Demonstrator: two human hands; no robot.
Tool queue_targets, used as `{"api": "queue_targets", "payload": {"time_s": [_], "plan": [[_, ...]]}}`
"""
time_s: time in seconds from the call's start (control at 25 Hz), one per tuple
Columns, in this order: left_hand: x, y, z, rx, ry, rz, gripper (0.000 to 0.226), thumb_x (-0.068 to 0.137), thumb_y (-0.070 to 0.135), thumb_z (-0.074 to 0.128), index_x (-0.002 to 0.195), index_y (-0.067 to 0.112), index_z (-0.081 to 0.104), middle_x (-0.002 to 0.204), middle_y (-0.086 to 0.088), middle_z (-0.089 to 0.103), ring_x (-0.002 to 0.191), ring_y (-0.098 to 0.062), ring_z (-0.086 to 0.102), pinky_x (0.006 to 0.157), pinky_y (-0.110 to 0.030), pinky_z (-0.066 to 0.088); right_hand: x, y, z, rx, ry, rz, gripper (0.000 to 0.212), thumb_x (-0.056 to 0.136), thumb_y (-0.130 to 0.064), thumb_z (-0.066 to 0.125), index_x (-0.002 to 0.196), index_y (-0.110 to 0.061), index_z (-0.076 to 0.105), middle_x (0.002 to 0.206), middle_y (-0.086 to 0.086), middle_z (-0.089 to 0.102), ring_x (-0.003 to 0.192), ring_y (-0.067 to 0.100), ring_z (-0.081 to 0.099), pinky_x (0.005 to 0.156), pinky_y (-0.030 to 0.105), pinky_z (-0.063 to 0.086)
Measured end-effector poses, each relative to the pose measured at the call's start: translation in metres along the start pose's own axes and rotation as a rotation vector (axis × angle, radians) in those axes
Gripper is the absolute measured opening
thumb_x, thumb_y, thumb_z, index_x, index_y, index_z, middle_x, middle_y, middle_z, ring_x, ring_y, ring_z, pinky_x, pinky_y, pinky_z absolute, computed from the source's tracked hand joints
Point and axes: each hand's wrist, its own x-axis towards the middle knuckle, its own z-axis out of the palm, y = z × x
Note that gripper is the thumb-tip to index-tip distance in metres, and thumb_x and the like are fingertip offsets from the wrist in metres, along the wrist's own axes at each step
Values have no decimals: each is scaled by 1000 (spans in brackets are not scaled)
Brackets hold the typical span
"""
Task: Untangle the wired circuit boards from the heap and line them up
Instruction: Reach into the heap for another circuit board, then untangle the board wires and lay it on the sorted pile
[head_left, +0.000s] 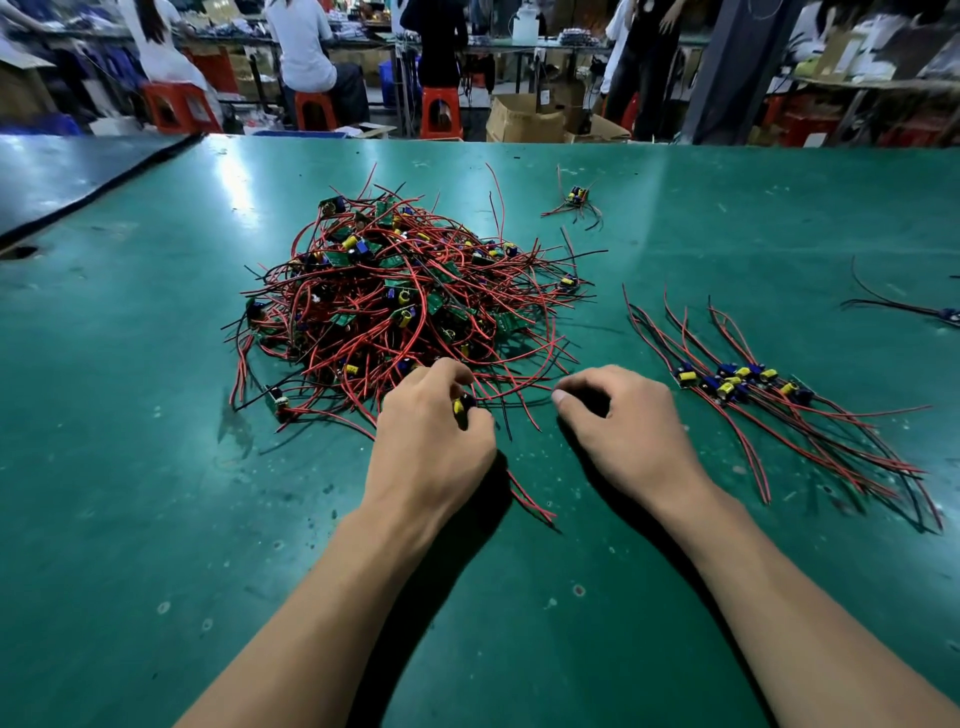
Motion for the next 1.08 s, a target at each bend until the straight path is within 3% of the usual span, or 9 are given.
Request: {"api": "queue_targets", "payload": {"time_s": [0.2, 0.32, 0.4, 0.48, 0.64, 0.84, 0.96, 1.08], "plan": [[-1, -7, 4, 79, -51, -13, 31, 85, 18, 63, 115, 14, 61, 104, -5, 63, 93, -25, 57, 86, -36, 48, 1, 0, -4, 157, 17, 66, 9, 88, -23, 72, 92, -20, 79, 86, -7, 74, 82, 6, 64, 72, 4, 40], [-1, -2, 1, -41, 73, 15, 19, 82, 16, 68, 101, 15, 65, 89, 2, 68, 80, -17, 61, 78, -33, 50, -2, -7, -5, 287, -75, 83, 4, 87, -19, 75, 90, -21, 78, 83, -8, 75, 78, 7, 67, 78, 16, 50], [-2, 4, 1, -160, 149, 59, 15, 80, 17, 73, 93, 18, 66, 81, 9, 68, 68, -4, 58, 73, -28, 50, -3, -14, -6, 461, -203, 99, 7, 87, -17, 77, 93, -20, 76, 87, -2, 77, 80, 11, 70, 83, 27, 55], [-5, 10, 3, -270, 164, 93, 14, 80, 19, 75, 91, 19, 66, 79, 11, 68, 64, -3, 58, 66, -23, 50, -3, -19, -8, 660, -319, 122, 11, 90, -15, 73, 100, -17, 75, 93, 6, 77, 80, 13, 68, 83, 29, 56], [-12, 14, 11, -375, 100, 135, 16, 81, 17, 77, 94, 19, 68, 81, 12, 70, 64, -5, 62, 64, -27, 53, -3, -23, -11, 888, -402, 190, 17, 91, -20, 67, 103, -15, 77, 88, 4, 73, 78, 14, 62, 75, 23, 53], [-14, 15, 13, -316, 12, 188, 31, 75, 18, 83, 101, 17, 65, 90, 11, 68, 76, 0, 60, 71, -19, 48, -3, -20, -13, 882, -347, 207, 17, 91, -26, 69, 91, -12, 78, 78, 1, 72, 67, 10, 63, 62, 21, 53], [-15, 19, 12, -444, -107, 48, 33, 75, 16, 83, 101, 18, 62, 82, 9, 70, 74, -6, 66, 71, -26, 53, -4, -19, -13, 945, -296, 265, 23, 86, -32, 75, 86, -9, 76, 73, 6, 70, 59, 13, 61, 55, 26, 52], [-14, 21, 10, -549, -242, -57, 28, 78, 9, 80, 100, 15, 65, 72, 5, 70, 66, -14, 66, 70, -30, 55, -2, -18, -14, 897, -226, 281, 38, 79, -41, 78, 82, -3, 72, 64, 5, 63, 52, 13, 52, 52, 25, 43]]}}
